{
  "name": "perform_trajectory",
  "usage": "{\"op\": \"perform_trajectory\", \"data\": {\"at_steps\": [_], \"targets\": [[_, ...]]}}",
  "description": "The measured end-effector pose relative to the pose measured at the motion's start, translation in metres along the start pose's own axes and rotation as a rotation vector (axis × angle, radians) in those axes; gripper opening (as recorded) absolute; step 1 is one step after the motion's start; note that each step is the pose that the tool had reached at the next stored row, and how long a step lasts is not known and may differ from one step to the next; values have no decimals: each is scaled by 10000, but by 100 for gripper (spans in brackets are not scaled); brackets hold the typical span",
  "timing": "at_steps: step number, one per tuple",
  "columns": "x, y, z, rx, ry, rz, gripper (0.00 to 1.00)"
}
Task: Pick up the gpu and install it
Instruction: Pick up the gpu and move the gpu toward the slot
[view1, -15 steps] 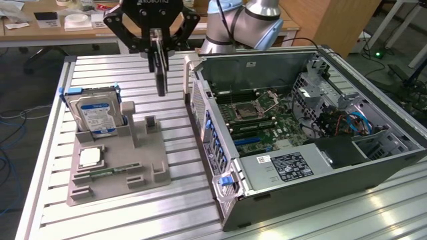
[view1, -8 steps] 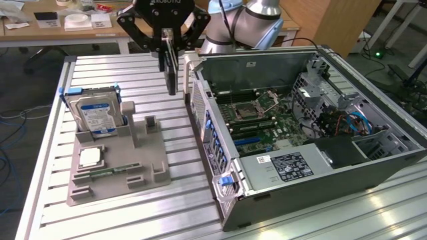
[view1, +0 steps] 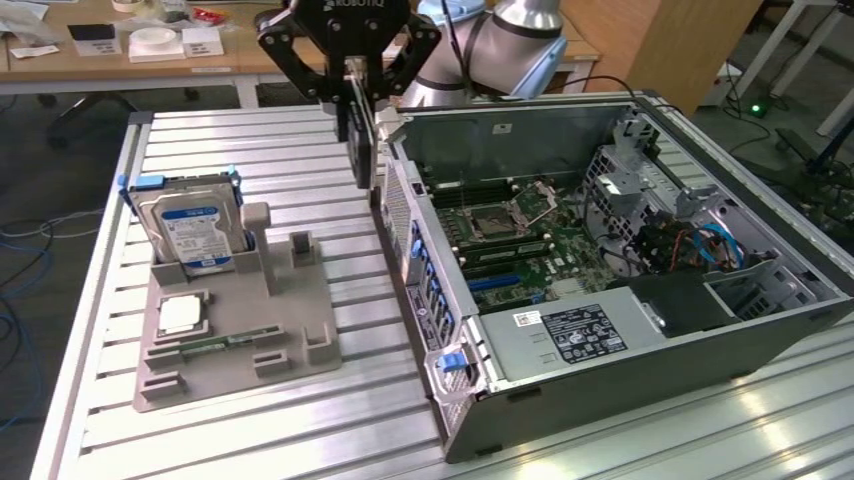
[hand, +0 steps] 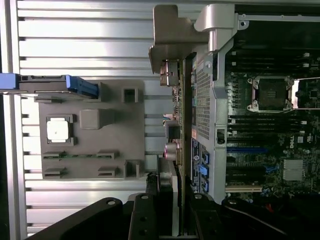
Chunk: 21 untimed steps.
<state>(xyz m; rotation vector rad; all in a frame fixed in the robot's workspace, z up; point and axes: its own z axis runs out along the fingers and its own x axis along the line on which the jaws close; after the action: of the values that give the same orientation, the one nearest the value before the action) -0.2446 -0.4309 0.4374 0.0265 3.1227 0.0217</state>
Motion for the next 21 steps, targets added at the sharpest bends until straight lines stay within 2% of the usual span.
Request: {"op": "perform_trajectory", "data": {"at_steps": [21], "targets": [[-416, 7, 14, 1, 0, 1, 28]]}}
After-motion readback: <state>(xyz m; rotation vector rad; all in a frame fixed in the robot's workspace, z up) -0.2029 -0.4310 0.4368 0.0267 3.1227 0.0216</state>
